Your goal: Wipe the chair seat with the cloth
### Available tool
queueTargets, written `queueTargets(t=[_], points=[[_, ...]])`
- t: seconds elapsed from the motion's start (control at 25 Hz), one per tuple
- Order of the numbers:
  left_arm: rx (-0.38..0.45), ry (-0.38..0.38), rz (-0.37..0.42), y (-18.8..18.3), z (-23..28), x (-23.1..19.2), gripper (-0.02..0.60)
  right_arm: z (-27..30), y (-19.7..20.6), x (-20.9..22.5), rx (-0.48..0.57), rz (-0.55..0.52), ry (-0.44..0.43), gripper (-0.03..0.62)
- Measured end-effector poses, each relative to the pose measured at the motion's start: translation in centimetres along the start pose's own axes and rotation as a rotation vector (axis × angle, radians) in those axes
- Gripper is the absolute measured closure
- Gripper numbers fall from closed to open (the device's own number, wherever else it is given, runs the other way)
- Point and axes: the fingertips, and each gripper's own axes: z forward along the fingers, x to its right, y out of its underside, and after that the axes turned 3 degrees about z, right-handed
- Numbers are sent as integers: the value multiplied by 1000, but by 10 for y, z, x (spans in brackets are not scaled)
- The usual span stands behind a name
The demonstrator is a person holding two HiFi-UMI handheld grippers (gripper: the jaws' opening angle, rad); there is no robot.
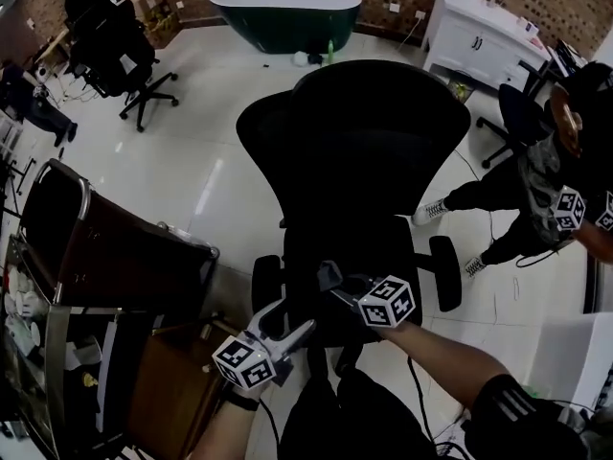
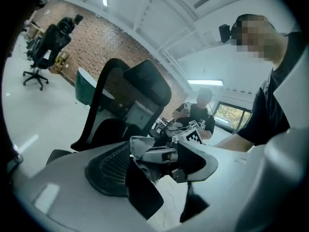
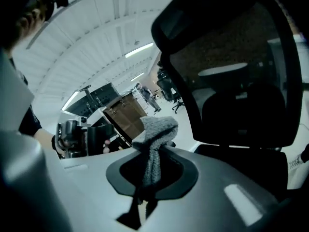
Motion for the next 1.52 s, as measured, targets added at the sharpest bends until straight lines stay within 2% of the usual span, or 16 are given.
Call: queueTargets(t=[0.08,0.2,0.44,0.6,0.76,0.88,1.04,1.12,1.28,1.44,1.52], points=[[-5,-26,-23,13,7,-23,249,34,15,31,-60,-13,14,563],[-16,-49,-30,31,16,-51,247,84,38,73,-154,-91,44,563],[15,-65,7,29,47,-99,247,174,51,145,-261,-229,107,563],[40,-62,12,27,63,-109,247,218,66,172,-325,-300,144,563],[48,-50,13,37,69,-115,247,260,86,191,-410,-444,148,563],[49,-51,6,47,68,-117,247,282,100,200,-451,-510,144,563],[42,-33,-6,56,75,-114,247,279,102,210,-416,-509,125,563],[34,-28,-9,59,80,-115,247,268,102,222,-414,-502,150,565],[11,1,5,59,94,-104,247,217,113,278,-491,-473,286,565],[0,42,8,60,113,-91,247,136,127,345,-583,-430,430,565],[-11,67,6,60,120,-83,247,94,129,372,-594,-397,499,563]])
